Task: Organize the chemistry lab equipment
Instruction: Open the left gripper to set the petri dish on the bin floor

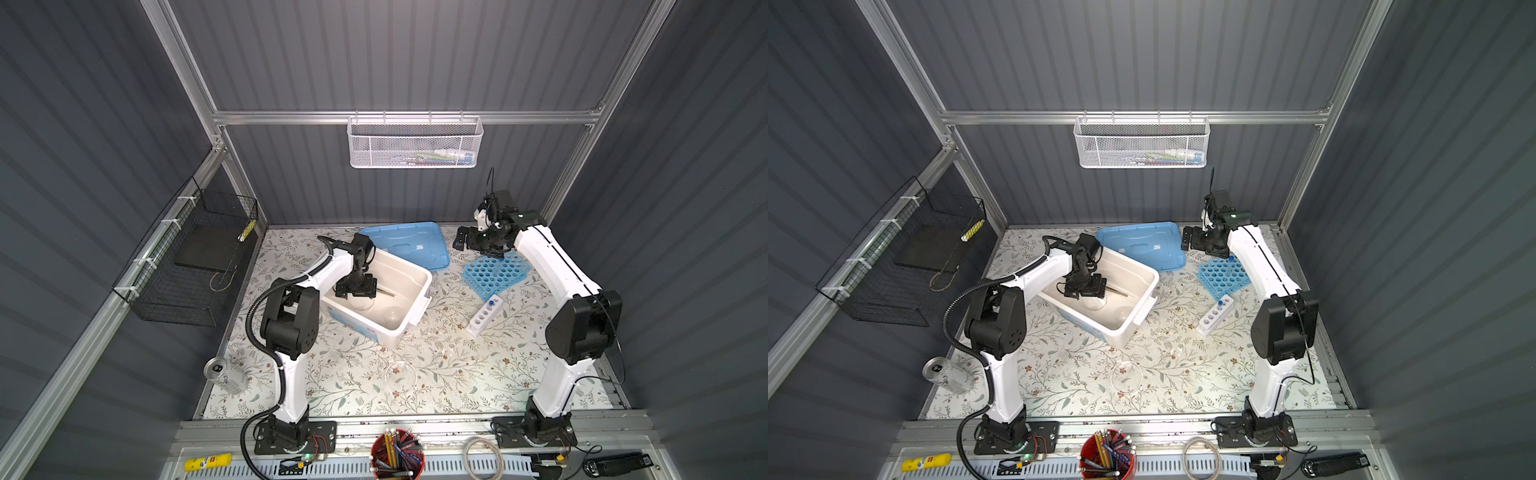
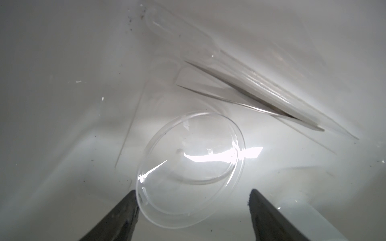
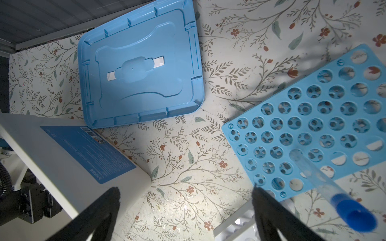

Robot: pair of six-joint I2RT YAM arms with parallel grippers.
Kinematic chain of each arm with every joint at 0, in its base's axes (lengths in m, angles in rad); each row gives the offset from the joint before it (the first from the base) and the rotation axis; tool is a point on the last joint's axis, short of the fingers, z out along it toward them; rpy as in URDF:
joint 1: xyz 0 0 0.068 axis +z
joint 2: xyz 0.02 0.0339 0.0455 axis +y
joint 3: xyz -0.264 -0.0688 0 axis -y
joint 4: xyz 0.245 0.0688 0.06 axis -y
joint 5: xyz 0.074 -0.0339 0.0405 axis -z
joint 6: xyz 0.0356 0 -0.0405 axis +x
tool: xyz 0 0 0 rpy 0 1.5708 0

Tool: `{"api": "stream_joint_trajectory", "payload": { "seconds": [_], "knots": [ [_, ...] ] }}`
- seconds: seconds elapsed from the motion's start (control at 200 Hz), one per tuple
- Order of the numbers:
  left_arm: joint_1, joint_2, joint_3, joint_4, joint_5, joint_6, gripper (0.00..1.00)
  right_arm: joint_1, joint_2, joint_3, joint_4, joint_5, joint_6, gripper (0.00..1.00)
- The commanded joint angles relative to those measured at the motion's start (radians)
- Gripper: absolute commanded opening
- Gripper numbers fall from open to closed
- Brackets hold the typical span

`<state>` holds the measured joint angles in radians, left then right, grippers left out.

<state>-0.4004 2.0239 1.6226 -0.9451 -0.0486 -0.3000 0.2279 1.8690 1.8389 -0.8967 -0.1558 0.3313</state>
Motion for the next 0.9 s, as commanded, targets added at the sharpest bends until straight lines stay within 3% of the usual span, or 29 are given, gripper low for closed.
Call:
{"api": "stream_joint_trajectory", "payload": {
  "seconds": [0.0, 0.015, 0.03, 0.05, 0.635, 0.896],
  "knots": [
    [-0.003, 0.034, 0.055, -0.011, 0.009, -0.001, 0.84, 0.002, -0.020, -0.008, 0.014, -0.020, -0.016, 0.99],
    [-0.003, 0.044, 0.063, -0.019, -0.002, -0.006, 0.86, 0.002, -0.018, -0.006, 0.012, -0.023, -0.018, 0.99],
    [-0.003, 0.055, 0.074, -0.031, -0.008, -0.010, 0.97, 0.002, -0.016, -0.003, 0.010, -0.023, -0.019, 0.99],
    [-0.003, 0.069, 0.088, -0.052, -0.013, -0.012, 1.00, 0.002, -0.013, -0.001, 0.009, -0.025, -0.021, 0.99],
    [-0.023, 0.127, 0.104, -0.074, -0.076, -0.062, 1.00, -0.026, 0.051, 0.078, -0.025, -0.089, -0.070, 0.99],
    [-0.027, 0.145, 0.131, -0.117, -0.215, -0.113, 0.97, -0.036, 0.077, 0.122, -0.058, -0.106, -0.095, 0.99]
  ]
}}
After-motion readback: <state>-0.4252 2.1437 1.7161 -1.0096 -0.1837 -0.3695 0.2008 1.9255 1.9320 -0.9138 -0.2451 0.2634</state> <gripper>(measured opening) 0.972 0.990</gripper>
